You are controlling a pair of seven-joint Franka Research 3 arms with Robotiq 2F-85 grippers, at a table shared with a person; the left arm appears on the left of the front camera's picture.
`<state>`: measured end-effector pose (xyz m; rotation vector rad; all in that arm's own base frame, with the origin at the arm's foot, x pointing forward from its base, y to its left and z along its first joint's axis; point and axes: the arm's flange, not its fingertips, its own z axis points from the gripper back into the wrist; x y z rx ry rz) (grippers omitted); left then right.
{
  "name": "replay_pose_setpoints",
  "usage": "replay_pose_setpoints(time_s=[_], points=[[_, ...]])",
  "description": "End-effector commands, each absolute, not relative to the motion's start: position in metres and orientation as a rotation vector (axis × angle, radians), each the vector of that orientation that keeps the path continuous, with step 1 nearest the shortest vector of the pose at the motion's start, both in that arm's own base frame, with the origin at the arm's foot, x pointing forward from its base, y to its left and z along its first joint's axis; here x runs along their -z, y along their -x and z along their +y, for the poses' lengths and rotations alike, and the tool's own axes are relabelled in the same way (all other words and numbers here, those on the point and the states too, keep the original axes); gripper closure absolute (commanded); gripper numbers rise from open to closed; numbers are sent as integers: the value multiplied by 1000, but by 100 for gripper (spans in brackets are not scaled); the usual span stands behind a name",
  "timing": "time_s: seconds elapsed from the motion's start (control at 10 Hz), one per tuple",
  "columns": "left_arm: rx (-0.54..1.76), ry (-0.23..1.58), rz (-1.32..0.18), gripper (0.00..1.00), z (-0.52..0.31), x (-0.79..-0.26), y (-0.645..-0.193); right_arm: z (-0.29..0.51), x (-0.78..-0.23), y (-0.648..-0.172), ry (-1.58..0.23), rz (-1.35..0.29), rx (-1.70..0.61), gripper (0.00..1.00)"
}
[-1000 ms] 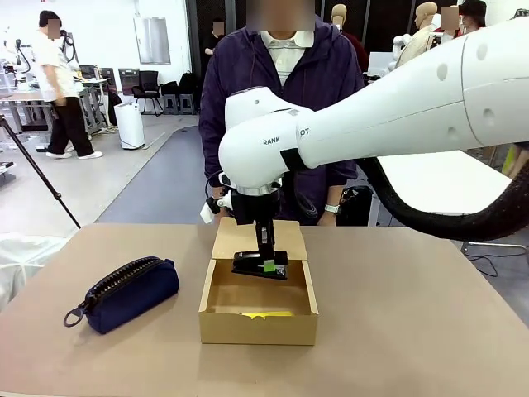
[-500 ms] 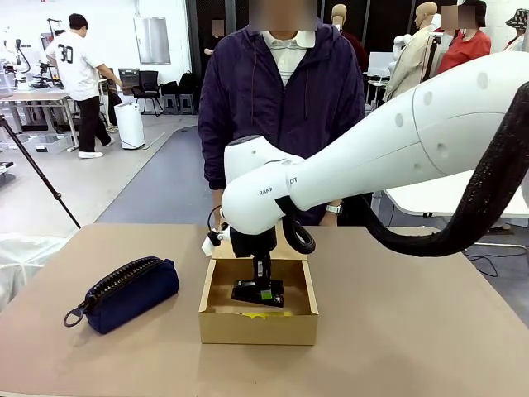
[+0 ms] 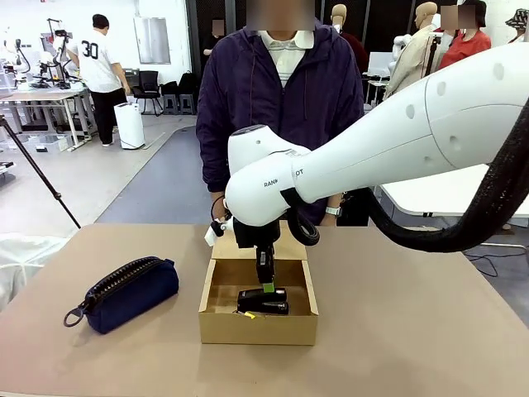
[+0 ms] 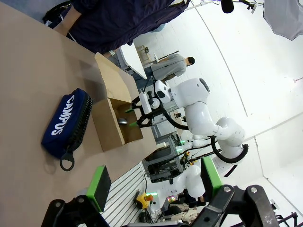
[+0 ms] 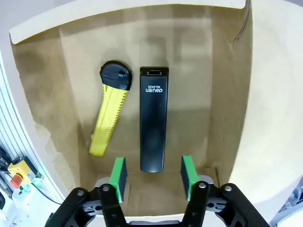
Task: Pack the items into the box.
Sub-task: Pick up the item specified by the human and place it in the Mailer Box.
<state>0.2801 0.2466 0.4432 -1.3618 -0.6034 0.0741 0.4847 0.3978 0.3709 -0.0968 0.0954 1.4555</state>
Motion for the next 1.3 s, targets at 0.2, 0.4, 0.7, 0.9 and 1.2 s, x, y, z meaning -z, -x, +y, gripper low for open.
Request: replay_pose_setpoints(time_s=[0.2,0.4,0.7,0.9,1.2], points=[[-66,1369,-607,0,247,-444,-278,383,-379,-488,104,60,-1409,0],[-66,1369,-607,0,247,-444,-278,369,-391,-490,39,75,-1358,0],[-66,1369,-607,0,247,-444,-278,286,-468,-471,-280,48,-1107,0],[-66,1369,-607,0,247,-444,-278,199,-518,-447,-514,-42,-730,0],[-66,1369,-607,0,247,-444,-278,61,-522,-410,-1194,-284,-315,0]])
